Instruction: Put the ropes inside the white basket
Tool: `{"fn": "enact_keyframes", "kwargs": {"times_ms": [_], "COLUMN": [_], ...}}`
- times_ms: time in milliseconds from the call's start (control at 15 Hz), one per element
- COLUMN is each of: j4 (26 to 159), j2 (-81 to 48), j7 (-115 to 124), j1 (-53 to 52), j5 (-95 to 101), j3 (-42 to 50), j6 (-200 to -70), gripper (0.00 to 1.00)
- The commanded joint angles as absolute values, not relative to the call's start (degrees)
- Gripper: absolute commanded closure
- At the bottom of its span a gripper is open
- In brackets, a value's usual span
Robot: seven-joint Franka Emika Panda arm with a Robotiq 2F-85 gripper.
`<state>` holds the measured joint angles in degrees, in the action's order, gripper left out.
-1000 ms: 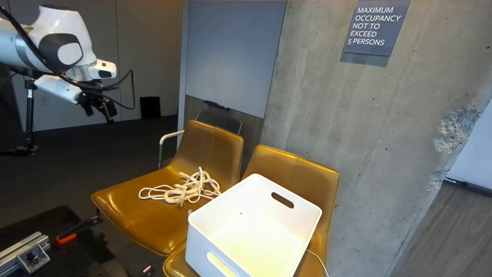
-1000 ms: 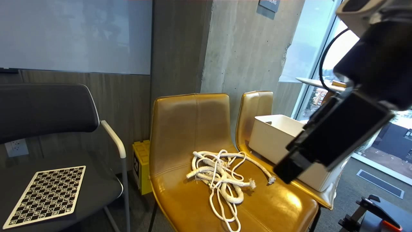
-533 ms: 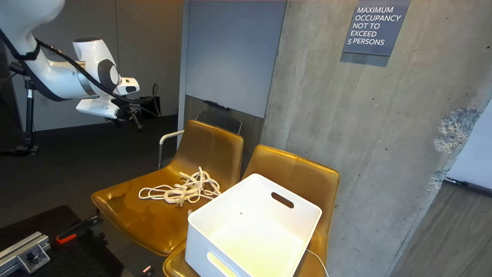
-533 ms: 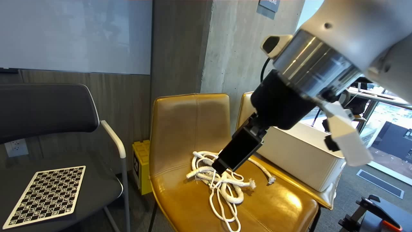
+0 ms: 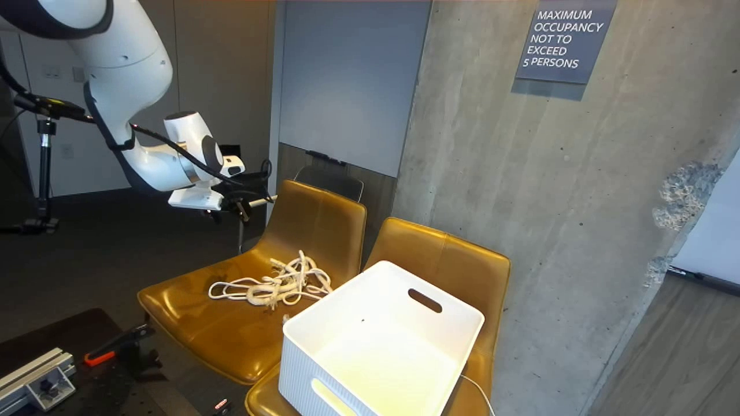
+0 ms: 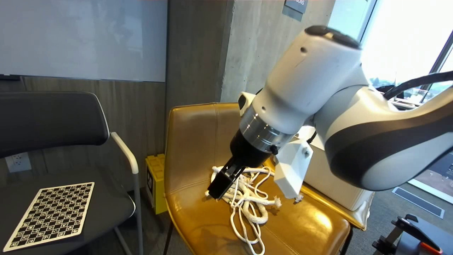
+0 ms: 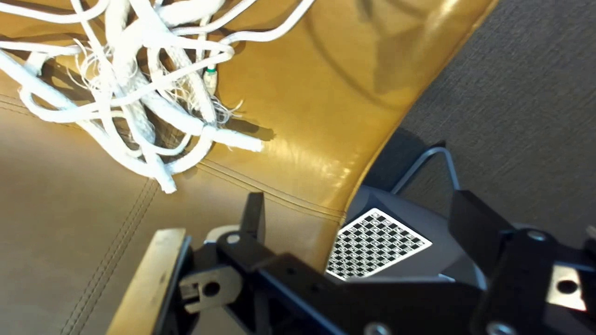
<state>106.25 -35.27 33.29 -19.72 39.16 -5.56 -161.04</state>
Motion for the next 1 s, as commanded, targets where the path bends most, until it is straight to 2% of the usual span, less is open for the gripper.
{"fn": "enact_keyframes", "kwargs": {"times_ms": [0, 400, 933], "j4": [97.3, 89.9, 80.1], "j2": [-43.0, -50.9, -61.0], "j7": [29.0, 23.3, 21.4], "j1": [-22.6, -23.1, -22.2], "j5": [35.8, 29.8, 21.4], "j3": [1.2, 8.1, 8.4], "j6": [-159.4, -156.6, -152.9], "gripper": [0.0, 0.0, 0.0]}}
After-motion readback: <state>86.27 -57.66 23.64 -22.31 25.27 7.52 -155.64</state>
